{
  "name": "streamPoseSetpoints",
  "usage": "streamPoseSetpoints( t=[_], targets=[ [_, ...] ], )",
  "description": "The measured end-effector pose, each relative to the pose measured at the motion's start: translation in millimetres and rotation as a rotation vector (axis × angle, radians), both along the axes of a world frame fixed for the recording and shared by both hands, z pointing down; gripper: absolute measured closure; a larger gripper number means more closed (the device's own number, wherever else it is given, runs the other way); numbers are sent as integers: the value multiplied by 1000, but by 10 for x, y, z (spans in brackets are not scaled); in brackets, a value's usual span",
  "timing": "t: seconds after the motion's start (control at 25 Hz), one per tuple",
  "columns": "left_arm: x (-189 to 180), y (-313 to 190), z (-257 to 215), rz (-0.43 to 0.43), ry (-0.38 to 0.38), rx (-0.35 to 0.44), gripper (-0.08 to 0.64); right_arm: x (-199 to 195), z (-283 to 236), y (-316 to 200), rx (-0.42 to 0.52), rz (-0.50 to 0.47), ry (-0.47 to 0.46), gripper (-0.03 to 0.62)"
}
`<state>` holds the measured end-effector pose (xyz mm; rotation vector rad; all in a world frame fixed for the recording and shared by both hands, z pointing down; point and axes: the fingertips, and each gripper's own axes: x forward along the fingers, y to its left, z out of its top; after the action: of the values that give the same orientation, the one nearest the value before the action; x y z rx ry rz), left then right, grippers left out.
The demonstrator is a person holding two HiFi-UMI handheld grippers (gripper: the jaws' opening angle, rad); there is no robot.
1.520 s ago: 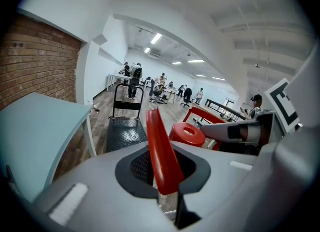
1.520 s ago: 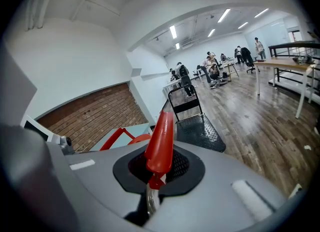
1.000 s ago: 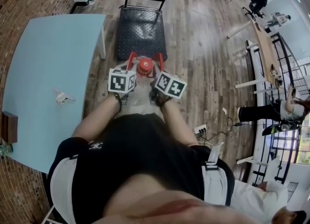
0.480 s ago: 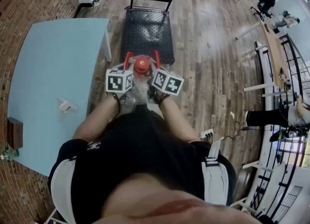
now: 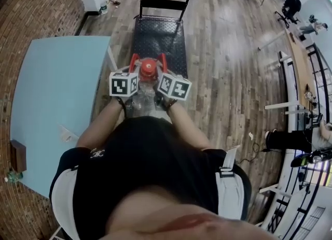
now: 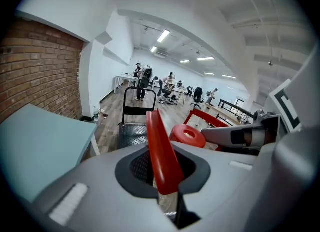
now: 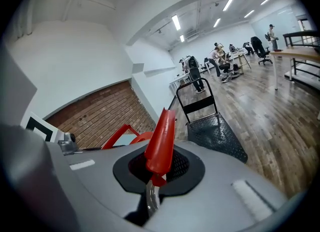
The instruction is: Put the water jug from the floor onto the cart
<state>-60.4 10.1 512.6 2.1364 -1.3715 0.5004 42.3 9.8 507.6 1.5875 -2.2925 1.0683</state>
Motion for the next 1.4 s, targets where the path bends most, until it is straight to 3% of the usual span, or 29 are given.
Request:
streamPoseSetpoints(
  t=[0.52,0.76,1.0,1.4],
  targets=[
    [336,-1137,9,-94,-21,-1,541,413,-20,-1192,2,-66,-30,578],
    [403,-1403,102,-101,-32,-15,541,476,96,-1484,-22,-70,-42,578],
    [380,-1658,310,-105,-30,-38,543,451,309,-1733,-41,-65,10,578],
    [233,-2517,623,-55,-1,-98,545,293,656,-2514,-135,-33,26,580]
  ],
)
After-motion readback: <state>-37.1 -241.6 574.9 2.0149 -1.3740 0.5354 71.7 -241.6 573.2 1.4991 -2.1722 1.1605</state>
